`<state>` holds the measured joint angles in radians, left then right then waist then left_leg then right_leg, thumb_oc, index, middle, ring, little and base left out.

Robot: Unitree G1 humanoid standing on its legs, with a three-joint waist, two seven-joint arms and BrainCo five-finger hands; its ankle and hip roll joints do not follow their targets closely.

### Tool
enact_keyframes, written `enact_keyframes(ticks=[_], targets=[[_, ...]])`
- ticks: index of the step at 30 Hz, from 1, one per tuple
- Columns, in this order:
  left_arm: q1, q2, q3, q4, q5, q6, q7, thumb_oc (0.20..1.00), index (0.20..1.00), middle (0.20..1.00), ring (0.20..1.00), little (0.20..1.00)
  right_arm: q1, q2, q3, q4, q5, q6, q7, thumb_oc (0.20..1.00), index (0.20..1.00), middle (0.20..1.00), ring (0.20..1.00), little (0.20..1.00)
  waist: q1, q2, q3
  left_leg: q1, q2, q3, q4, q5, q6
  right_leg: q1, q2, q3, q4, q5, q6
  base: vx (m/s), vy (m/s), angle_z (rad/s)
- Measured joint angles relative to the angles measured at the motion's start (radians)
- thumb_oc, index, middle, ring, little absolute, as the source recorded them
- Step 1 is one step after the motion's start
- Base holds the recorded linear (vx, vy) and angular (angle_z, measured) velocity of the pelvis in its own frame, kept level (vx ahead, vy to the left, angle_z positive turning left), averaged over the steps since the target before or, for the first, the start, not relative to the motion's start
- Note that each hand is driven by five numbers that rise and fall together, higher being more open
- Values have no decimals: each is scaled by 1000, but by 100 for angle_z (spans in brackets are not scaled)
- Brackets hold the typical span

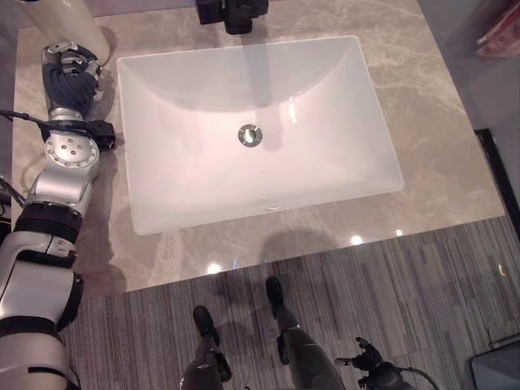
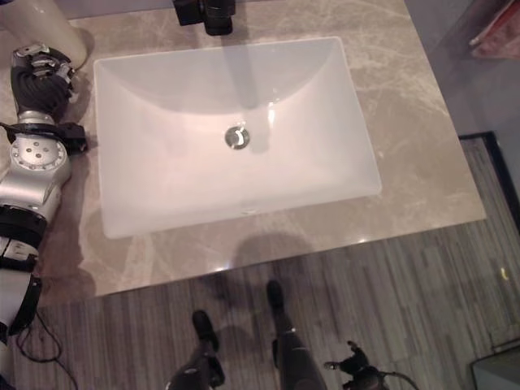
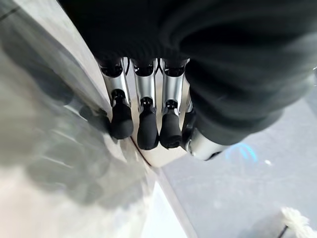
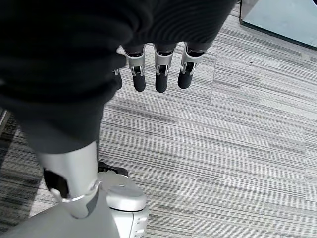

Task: Put brush and paste in cup on sink, flatten towel.

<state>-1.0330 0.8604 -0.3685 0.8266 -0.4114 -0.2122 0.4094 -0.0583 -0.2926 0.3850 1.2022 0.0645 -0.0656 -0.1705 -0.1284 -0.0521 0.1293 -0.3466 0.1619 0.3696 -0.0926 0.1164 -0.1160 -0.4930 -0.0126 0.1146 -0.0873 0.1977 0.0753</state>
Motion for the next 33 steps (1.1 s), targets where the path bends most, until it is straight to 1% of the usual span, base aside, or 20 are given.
enact_keyframes(ticks=[3,6,11,15,17,19,20,22,23,24,25,27,29,30,32,33], targets=[[-25,2,1,28,-1,8,4,200,200,200,200,200,1,-2,-1,2,0,0,0,1000,1000,1000,1000,1000,2,-7,-5,0,6,4,0,0,-2,-5,5,8,0,3,-4,16,-2,-9],[-34,3,1,28,-1,15,4,200,200,200,200,200,1,-2,-1,2,0,0,0,1000,1000,1000,1000,1000,2,-17,-12,0,9,11,0,0,-2,-8,9,12,0,14,-16,18,20,-6],[-35,2,0,28,-37,19,2,200,200,200,200,200,-3,-2,0,1,0,1,0,1000,1000,1000,1000,1000,3,-23,-15,4,9,8,0,0,-3,-2,9,10,1,16,-17,12,13,1],[79,-2,29,-87,-62,18,-5,200,200,200,200,200,-5,-2,0,-5,0,2,1,1000,1000,1000,1000,1000,7,-23,-16,45,13,-4,-1,-3,-8,46,9,-9,0,12,-16,14,25,6],[98,-2,36,-107,-63,17,-5,200,200,200,200,200,-6,-2,-1,-5,0,2,1,1000,1000,1000,1000,1000,10,-23,-15,50,13,-7,0,-3,-8,56,8,-15,0,10,-16,31,59,13],[163,-5,65,-156,-74,15,-6,200,200,200,200,200,-6,-1,-2,3,-1,4,3,1000,1000,1000,1000,1000,22,-22,-15,66,9,-29,-1,-3,-7,79,0,-31,0,5,-16,56,62,21],[218,-13,93,-209,-85,10,-17,200,200,200,200,200,-2,-2,-6,5,-2,11,5,1000,1000,1000,1000,1000,26,-19,-15,81,8,-35,-5,-3,-7,102,-3,-42,0,-1,-18,47,38,20],[263,-15,94,-245,-89,6,-29,200,200,200,200,200,0,-2,-7,18,-8,22,9,1000,1000,1000,1000,1000,35,-18,-15,105,8,-51,-6,-6,-7,132,-5,-54,0,-12,-15,77,68,25],[302,-27,103,-272,-91,2,-39,200,200,200,200,200,8,-3,-9,26,-24,25,21,1000,1000,1000,1000,1000,46,-15,-17,133,6,-65,-6,-10,-6,172,-9,-74,0,-24,-16,90,97,27],[337,-41,135,-295,-93,2,-43,200,200,200,200,200,13,-5,-10,28,-33,29,23,1000,1000,1000,1000,1000,50,-14,-20,150,3,-65,-6,-12,-4,188,-11,-74,0,-27,-17,98,152,24],[374,-50,157,-321,-93,1,-46,200,200,200,200,200,18,-8,-10,32,-43,30,25,1000,1000,1000,1000,1000,64,-11,-20,171,-1,-67,-6,-15,-1,212,-16,-76,0,-32,-13,57,113,10],[451,-63,198,-384,-93,2,-66,200,200,200,200,200,22,-11,-11,34,-51,42,37,1000,1000,1000,1000,1000,60,-4,-21,207,-8,-88,-6,-23,4,260,-25,-97,0,-39,-10,60,134,25],[493,-73,219,-416,-93,2,-80,200,200,200,200,200,32,-12,-14,34,-58,43,46,1000,1000,1000,1000,1000,72,-5,-28,237,-16,-99,-7,-34,6,295,-34,-110,0,-52,-3,59,157,20],[584,-86,265,-466,-92,1,-96,200,200,200,200,200,41,-15,-46,33,-71,44,50,1000,1000,1000,1000,1000,68,1,-34,279,-23,-101,-7,-45,12,340,-41,-110,0,-60,4,27,145,11],[632,-86,269,-470,-92,4,-116,200,200,200,200,200,67,-19,-51,26,-79,44,58,1000,1000,1000,1000,1000,82,1,-75,294,-37,-109,-7,-56,22,359,-55,-118,0,-71,13,20,175,15],[646,-86,280,-477,-92,3,-123,200,200,200,200,200,87,-18,-51,21,-79,44,66,1000,1000,1000,1000,1000,86,-6,-103,293,-46,-112,-7,-60,29,361,-60,-122,0,-74,18,1,136,19]])
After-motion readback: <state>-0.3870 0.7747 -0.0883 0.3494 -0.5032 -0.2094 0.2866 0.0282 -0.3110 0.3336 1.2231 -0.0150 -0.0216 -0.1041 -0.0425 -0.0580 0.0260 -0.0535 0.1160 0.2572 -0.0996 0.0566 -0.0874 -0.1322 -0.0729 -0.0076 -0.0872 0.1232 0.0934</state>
